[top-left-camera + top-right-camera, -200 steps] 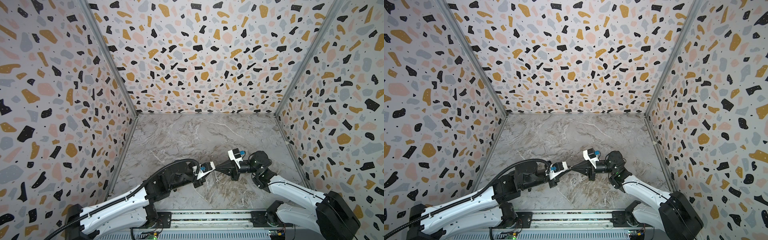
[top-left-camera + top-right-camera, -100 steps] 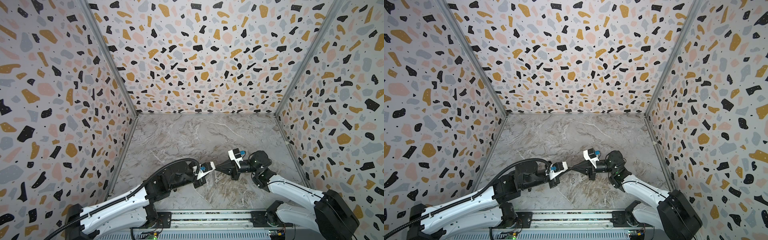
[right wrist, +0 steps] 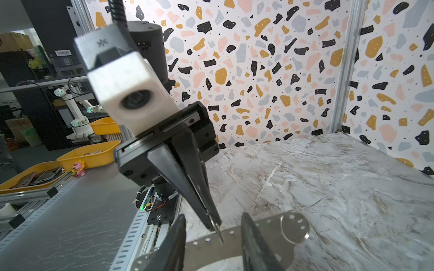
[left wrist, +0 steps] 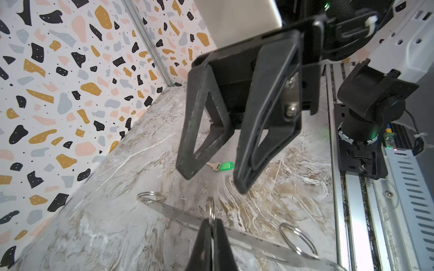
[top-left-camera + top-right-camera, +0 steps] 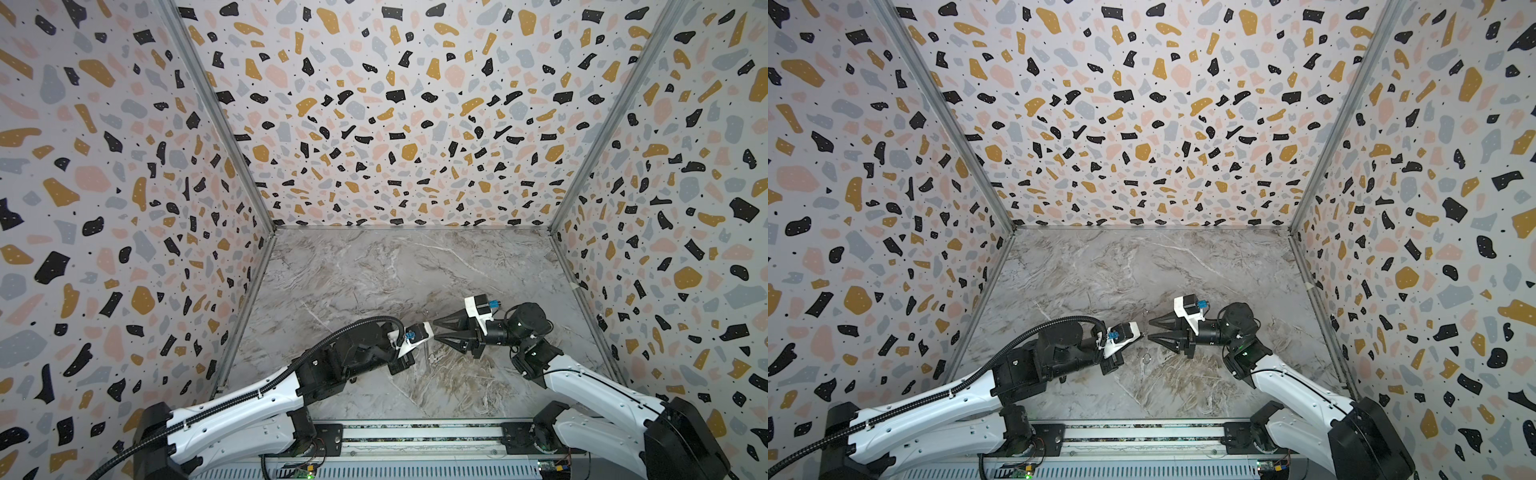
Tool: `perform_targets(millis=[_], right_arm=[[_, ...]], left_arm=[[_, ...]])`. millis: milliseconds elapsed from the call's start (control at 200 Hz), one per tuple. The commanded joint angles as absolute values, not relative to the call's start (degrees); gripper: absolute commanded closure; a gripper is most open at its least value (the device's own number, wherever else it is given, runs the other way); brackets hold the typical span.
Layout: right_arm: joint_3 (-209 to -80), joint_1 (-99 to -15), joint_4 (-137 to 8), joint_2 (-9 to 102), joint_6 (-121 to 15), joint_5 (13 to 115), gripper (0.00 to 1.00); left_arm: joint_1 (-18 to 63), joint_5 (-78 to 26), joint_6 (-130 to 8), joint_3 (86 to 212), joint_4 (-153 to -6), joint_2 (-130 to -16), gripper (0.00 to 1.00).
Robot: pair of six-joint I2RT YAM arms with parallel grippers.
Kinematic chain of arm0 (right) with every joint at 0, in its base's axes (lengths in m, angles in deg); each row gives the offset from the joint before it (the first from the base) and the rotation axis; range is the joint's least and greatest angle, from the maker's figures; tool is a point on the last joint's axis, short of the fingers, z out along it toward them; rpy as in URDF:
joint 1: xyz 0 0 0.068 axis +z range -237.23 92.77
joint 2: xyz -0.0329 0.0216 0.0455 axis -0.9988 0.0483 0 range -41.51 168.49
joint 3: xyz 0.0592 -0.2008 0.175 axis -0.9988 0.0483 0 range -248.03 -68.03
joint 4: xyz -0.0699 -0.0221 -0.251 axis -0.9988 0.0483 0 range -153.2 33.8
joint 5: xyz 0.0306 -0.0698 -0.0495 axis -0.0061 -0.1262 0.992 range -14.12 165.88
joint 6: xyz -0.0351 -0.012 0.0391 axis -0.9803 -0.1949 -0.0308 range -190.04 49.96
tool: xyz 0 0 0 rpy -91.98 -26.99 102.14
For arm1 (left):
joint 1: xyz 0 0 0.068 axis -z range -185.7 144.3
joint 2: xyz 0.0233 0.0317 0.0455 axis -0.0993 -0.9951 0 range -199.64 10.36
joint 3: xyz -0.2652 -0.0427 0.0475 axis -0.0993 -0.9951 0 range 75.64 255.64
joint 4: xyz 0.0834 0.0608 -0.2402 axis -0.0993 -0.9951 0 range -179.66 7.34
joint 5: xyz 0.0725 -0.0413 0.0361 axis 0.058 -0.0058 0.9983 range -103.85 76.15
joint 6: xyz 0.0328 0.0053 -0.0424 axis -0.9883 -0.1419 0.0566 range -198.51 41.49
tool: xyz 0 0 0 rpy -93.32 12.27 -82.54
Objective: Attach keys to a key ring
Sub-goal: Pass the keyring.
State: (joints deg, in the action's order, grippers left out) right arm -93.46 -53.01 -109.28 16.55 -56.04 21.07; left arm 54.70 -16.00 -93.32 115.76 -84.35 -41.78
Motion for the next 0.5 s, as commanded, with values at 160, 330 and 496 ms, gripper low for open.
perform_targets(millis=[160, 330, 496], right_arm=[[-93.0, -54.4, -97.1, 11.4, -59.4, 31.7, 0.60], [-92.4, -54.5, -86.8, 9.0, -57.0, 45.7, 0.60], [-89.7, -54.6, -80.3, 7.0, -53.0, 55.1, 0.60]], left_arm=[[54.7, -14.0, -95.6, 114.2, -80.5, -41.1, 1.00], [54.7, -12.2, -97.4, 110.7, -76.7, -39.6, 1.00], [54.7, -11.1, -99.7, 105.2, -70.1, -37.5, 1.00]])
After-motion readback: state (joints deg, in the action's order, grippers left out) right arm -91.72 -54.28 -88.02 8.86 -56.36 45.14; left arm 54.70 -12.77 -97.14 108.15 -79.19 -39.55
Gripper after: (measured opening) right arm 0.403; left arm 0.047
